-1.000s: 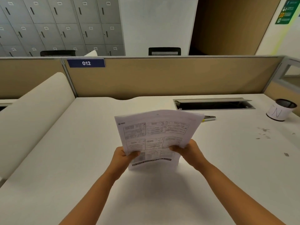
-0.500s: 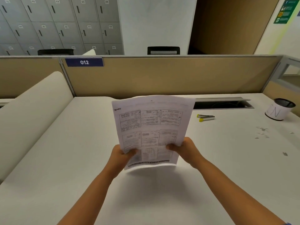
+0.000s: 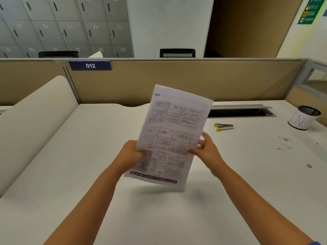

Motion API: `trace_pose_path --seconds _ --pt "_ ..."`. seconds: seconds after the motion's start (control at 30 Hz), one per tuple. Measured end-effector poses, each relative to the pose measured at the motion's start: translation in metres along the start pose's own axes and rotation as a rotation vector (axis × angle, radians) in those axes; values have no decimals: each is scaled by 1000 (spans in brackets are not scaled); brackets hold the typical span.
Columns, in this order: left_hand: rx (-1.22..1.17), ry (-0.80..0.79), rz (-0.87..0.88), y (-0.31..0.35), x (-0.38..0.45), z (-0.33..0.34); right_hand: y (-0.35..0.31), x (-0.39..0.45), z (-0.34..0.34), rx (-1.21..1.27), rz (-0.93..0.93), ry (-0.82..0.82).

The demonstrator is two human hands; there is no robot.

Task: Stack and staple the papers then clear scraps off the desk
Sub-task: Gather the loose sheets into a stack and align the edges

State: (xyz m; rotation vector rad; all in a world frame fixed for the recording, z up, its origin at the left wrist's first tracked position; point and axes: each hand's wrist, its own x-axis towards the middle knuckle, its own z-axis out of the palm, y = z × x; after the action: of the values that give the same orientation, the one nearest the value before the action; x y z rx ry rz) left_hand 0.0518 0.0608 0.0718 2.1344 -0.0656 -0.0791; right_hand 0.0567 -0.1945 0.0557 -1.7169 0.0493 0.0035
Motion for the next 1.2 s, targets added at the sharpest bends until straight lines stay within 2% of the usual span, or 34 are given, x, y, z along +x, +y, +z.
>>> trace_pose_path --seconds 0.03,0.1,0.17,0.23,0.4,0.5,0.63,0.7,0.77,0.9,0.97,1.07,1.2 --pt "86 -24 2 5 4 -5 -4 3 -6 1 -16 112" --pt "226 -85 7 17 11 -15 -12 9 -20 -153 -105 324" --pt "370 -150 5 30 18 -22 -17 11 -32 -324 -205 380" --pt "509 -196 20 43 23 -23 -20 14 -40 -369 -210 321" --pt "758 -280 112 69 26 -17 -9 17 -57 -497 -31 40" --pt "828 -309 142 72 27 -13 10 8 -58 -305 42 -18" --pt "838 -286 180 68 28 -10 29 -2 -59 -176 78 8" --pt "803 -222 180 63 29 -17 34 -5 -63 -106 73 27" --pt "643 -145 157 52 32 -28 37 -8 -69 -43 76 42" --pt "-141 -43 29 18 24 -36 43 -8 -77 16 101 46" --pt "-372 -68 -15 -2 15 -28 45 -7 -76 40 106 45" --pt "-452 -128 -58 -25 7 -9 46 -6 -76 72 105 46" --pt "-350 -121 -79 -46 4 6 48 -5 -76 78 114 61"
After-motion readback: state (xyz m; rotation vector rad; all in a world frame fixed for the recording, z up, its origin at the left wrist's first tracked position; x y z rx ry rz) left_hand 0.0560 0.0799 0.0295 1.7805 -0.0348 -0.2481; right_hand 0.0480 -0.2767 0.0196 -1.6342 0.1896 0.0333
